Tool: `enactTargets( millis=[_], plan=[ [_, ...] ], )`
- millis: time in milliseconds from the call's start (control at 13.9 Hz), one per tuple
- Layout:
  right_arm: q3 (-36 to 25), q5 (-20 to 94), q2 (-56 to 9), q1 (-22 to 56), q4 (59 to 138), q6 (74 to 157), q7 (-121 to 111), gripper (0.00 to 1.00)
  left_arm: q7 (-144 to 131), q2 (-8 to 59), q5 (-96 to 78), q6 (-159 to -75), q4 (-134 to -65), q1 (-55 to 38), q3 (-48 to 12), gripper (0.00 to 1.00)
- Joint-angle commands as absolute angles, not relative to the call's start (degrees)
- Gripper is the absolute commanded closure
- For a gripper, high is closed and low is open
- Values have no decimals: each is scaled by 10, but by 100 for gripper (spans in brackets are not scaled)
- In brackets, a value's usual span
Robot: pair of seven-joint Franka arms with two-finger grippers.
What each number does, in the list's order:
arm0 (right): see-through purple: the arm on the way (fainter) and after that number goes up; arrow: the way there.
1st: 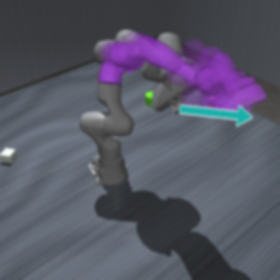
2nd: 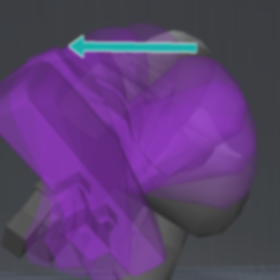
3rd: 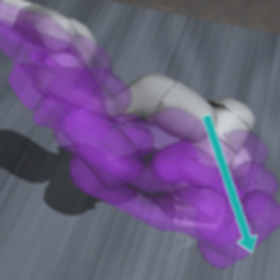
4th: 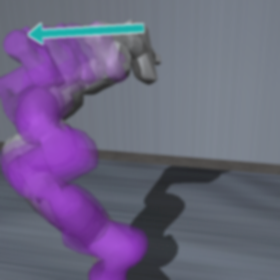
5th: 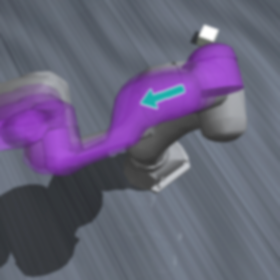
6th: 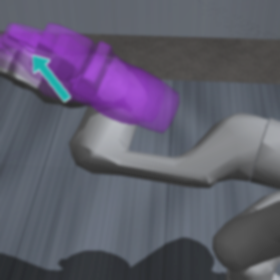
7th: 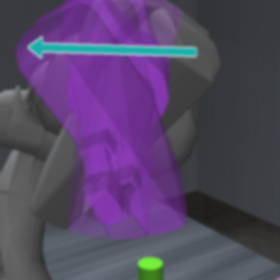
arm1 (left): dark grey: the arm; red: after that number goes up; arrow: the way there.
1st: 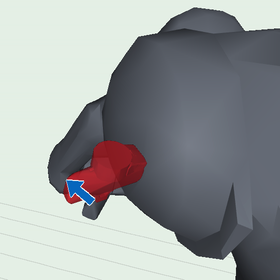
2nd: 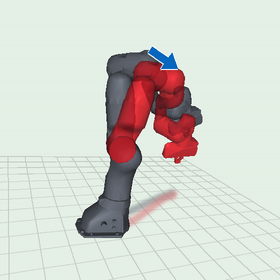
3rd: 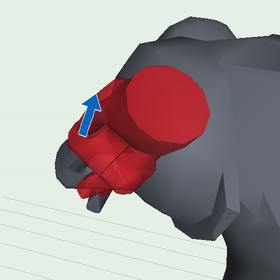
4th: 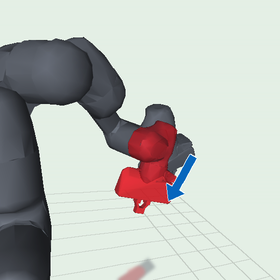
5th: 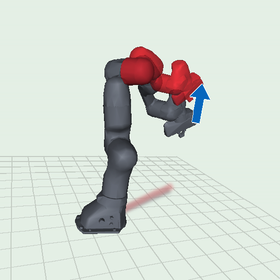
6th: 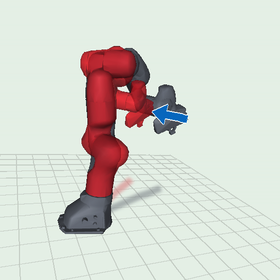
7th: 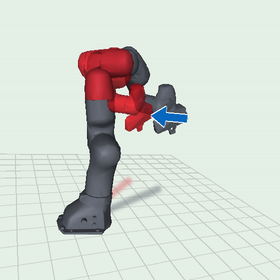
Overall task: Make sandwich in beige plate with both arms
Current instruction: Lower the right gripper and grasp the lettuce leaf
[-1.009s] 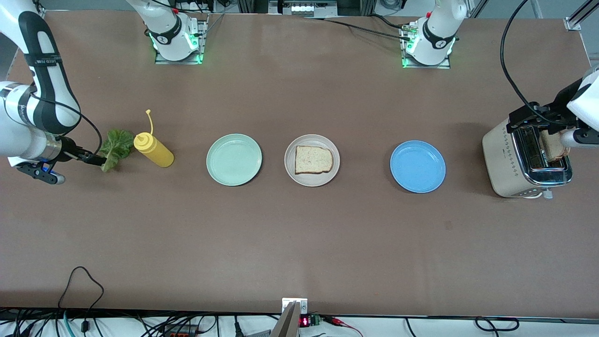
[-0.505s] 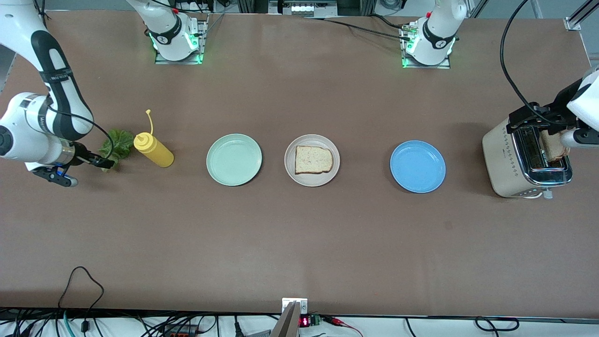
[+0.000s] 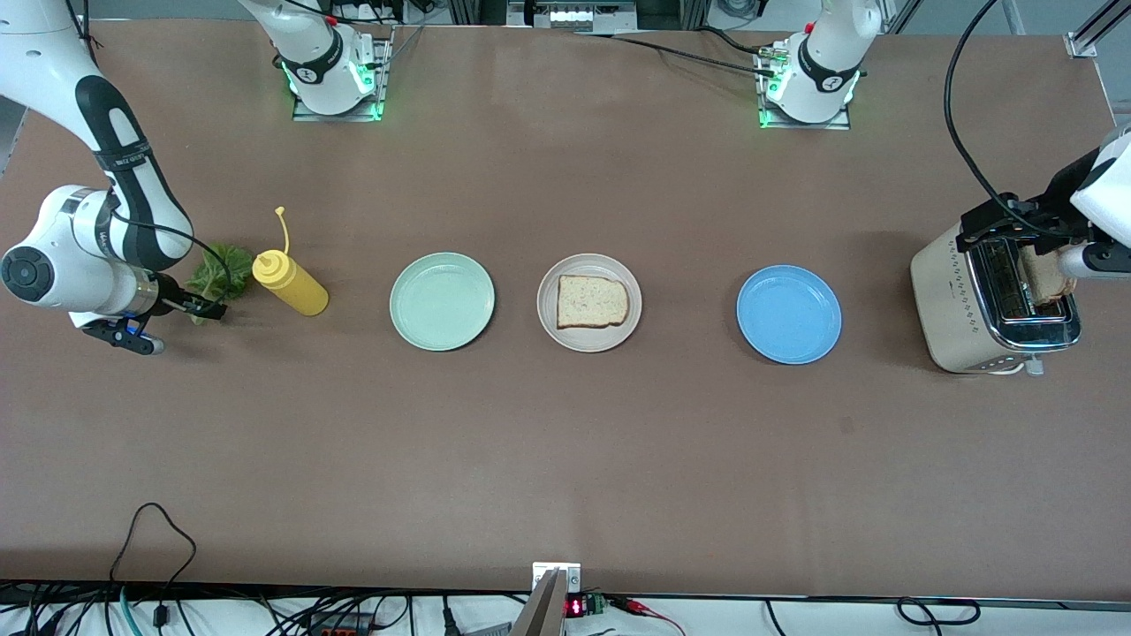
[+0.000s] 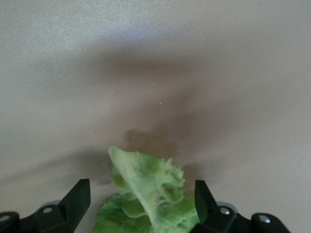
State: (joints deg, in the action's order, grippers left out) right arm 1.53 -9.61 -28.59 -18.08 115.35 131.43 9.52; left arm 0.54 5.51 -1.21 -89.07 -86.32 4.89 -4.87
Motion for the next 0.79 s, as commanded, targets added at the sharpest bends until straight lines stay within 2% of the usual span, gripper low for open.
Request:
enactTargets(
  millis=[0,144,505,577,721],
  plan=[
    [21,-113,-285,-189,1157,1320,84,40,8,42,-5,-896,-875,51,-53,0],
    [21,-113,-285,-189,1157,1320,77,59,7,43,-5,-896,-875,52,-53,0],
    [21,-114,-285,-189,1157,1320,75,92,8,43,-4,-896,-875,51,-53,0],
    [22,-114,-283,-189,1157,1319,66,97,8,43,-4,-896,-875,51,-53,0],
    [23,-113,-271,-189,1155,1315,41,99,8,44,-4,-896,-875,52,-53,0]
  ],
)
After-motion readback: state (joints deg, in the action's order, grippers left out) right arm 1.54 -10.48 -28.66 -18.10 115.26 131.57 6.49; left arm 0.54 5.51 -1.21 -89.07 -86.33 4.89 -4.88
